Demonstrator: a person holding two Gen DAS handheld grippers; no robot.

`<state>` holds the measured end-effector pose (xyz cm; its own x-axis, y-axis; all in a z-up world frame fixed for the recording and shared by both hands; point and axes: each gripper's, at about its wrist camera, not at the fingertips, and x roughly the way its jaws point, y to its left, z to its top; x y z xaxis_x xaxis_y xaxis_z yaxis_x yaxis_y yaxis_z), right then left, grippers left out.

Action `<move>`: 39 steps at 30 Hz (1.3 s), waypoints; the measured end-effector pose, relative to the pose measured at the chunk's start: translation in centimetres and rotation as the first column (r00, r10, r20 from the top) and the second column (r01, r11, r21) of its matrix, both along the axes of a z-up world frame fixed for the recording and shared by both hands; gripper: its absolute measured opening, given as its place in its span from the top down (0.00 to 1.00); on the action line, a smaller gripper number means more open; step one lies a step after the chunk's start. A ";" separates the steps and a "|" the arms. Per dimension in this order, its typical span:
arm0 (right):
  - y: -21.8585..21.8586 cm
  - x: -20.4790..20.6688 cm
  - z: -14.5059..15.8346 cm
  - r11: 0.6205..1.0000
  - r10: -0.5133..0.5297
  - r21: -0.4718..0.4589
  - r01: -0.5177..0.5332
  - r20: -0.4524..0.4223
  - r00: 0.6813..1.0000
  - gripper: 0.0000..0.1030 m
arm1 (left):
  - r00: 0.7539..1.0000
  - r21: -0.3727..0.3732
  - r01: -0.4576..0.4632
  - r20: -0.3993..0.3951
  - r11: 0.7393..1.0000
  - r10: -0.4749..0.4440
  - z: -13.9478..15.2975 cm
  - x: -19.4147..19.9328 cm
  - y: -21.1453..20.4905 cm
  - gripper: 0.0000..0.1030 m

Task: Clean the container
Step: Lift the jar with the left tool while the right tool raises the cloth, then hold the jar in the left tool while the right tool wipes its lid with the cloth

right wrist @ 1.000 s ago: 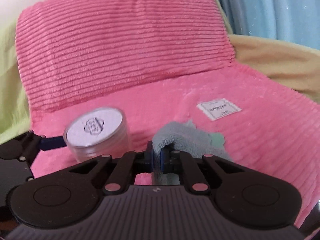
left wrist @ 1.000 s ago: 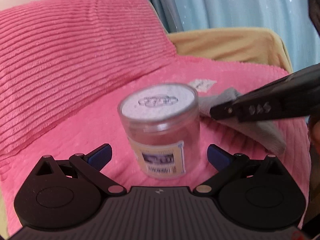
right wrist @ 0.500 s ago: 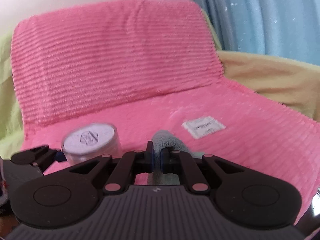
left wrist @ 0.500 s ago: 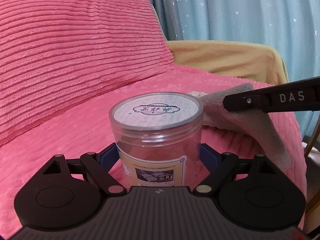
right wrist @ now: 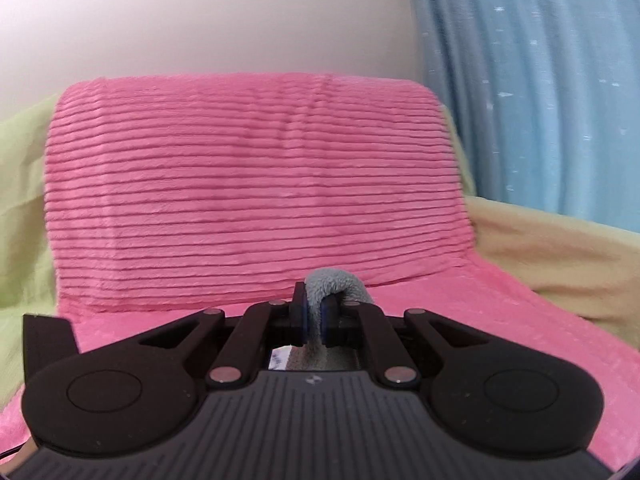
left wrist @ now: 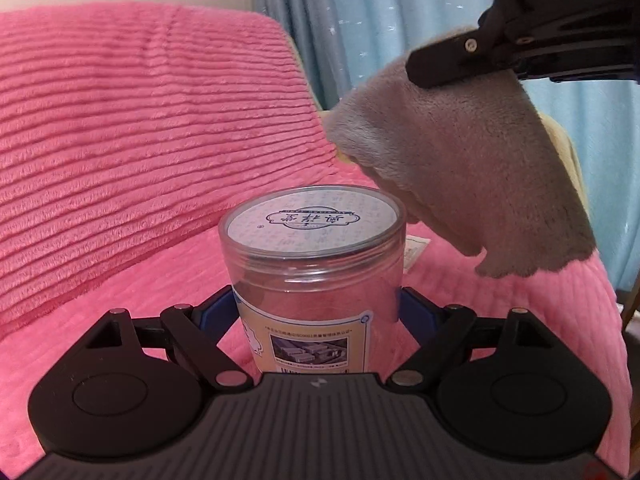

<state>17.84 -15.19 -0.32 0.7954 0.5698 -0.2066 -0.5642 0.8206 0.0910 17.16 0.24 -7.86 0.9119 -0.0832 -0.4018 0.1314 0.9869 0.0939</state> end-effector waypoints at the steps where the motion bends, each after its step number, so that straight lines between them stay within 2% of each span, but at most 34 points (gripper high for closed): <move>1: 0.1 0.2 -0.1 1.000 0.005 -0.002 -0.005 -0.005 1.000 0.95 | 1.000 -0.011 -0.005 -0.001 1.000 0.005 0.0 0.3 0.1 0.17; 3: 0.3 0.5 -0.4 1.000 0.016 -0.005 -0.016 -0.015 1.000 0.95 | 1.000 0.001 -0.010 -0.004 1.000 0.010 -0.4 0.4 0.1 0.16; 11: 1.2 1.7 -1.5 0.998 0.059 -0.019 -0.060 -0.055 0.997 0.95 | 0.998 -0.032 -0.043 -0.050 0.999 0.042 -1.3 0.9 0.8 0.17; 23: 2.4 3.6 -3.1 0.991 0.122 -0.036 -0.127 -0.117 0.986 0.95 | 0.995 -0.048 -0.044 -0.086 0.998 0.040 -1.5 1.1 1.1 0.17; 25: 2.1 1.7 -2.9 0.990 0.128 -0.036 -0.134 -0.141 0.982 0.95 | 0.995 -0.051 -0.043 -0.087 0.998 0.039 -1.5 1.1 1.2 0.17; 29: 2.3 2.3 -3.2 0.989 0.136 -0.027 -0.144 -0.196 0.971 0.95 | 0.995 -0.058 -0.042 -0.091 0.997 0.037 -1.5 1.1 1.2 0.17; 39: 2.4 2.3 -3.2 0.983 0.181 0.007 -0.185 -0.240 0.954 0.95 | 0.994 -0.089 -0.047 -0.102 0.995 0.038 -1.6 1.0 1.6 0.17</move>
<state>20.19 -12.83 -3.53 0.6045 0.6961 -0.3873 -0.6683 0.7078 0.2290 18.17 1.82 -9.46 0.8709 -0.0856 -0.4839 0.0932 0.9956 -0.0084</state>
